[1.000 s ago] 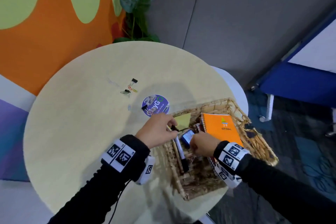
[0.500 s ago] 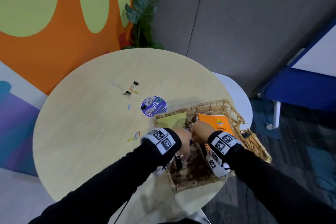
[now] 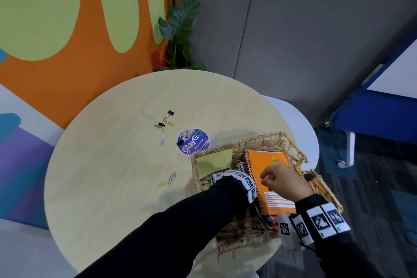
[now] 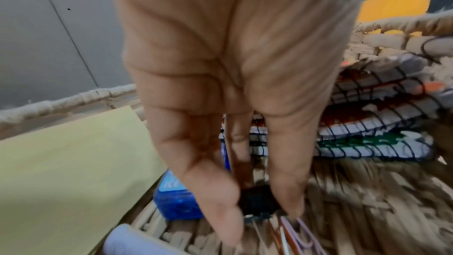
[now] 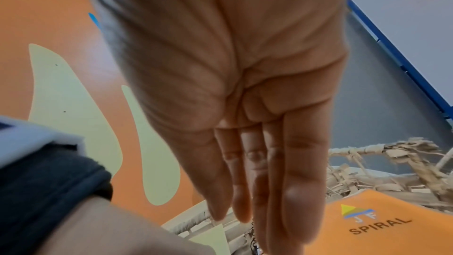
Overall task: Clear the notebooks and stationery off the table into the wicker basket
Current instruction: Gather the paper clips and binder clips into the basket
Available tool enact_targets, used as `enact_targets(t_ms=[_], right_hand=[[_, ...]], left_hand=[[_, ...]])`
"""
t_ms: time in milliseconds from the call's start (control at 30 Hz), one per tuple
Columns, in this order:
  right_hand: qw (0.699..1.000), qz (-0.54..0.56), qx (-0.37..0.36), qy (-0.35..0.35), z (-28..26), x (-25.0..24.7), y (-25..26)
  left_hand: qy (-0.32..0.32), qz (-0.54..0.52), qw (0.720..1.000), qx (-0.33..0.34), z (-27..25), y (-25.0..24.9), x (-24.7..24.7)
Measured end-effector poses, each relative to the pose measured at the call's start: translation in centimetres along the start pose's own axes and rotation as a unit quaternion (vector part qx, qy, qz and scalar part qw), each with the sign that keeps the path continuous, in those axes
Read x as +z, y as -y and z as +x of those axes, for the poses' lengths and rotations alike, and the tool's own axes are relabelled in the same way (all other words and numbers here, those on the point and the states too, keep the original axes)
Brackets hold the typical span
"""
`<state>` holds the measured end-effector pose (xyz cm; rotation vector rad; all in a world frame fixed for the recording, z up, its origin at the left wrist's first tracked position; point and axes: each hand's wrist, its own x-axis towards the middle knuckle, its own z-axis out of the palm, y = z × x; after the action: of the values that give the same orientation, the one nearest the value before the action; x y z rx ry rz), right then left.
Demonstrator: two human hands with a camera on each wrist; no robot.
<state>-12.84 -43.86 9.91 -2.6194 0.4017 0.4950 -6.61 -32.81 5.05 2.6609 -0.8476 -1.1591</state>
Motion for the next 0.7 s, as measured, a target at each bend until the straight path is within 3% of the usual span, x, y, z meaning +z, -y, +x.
enact_targets(t_ms=[67,133,167,233,300,400,533,700], right_hand=[[1.000,-0.003,-0.003,0.002,0.2,0.1,-0.1],[1.000,-0.007,-0.007,0.003,0.6,0.0,0.0],[1.000,-0.010,-0.011,0.000,0.9,-0.1,0.1],[1.000,-0.016,-0.022,-0.008,1.7,-0.6,0.5],[0.999,-0.022,-0.039,-0.019,2.4,-1.4,1.7],[0.996,-0.007,-0.083,-0.041,4.1,-2.8,4.7],[0.987,0.026,-0.145,-0.065,9.1,-3.7,11.2],[0.974,-0.004,-0.226,-0.020,18.6,-0.8,20.1]], left_hand=[[-0.005,0.011,1.000,0.003,0.6,-0.3,0.1],[0.043,0.076,0.994,-0.063,2.5,0.0,0.0],[0.061,0.091,0.992,-0.065,3.8,0.5,-0.1],[0.026,0.068,0.997,-0.032,3.1,1.7,-2.2],[-0.037,-0.010,0.999,0.011,-1.0,3.1,-5.7],[-0.170,-0.130,0.977,0.021,-3.6,7.8,-8.5],[-0.280,-0.243,0.927,-0.062,-3.0,16.3,-8.5],[-0.302,-0.291,0.891,-0.174,-1.0,24.2,-6.6]])
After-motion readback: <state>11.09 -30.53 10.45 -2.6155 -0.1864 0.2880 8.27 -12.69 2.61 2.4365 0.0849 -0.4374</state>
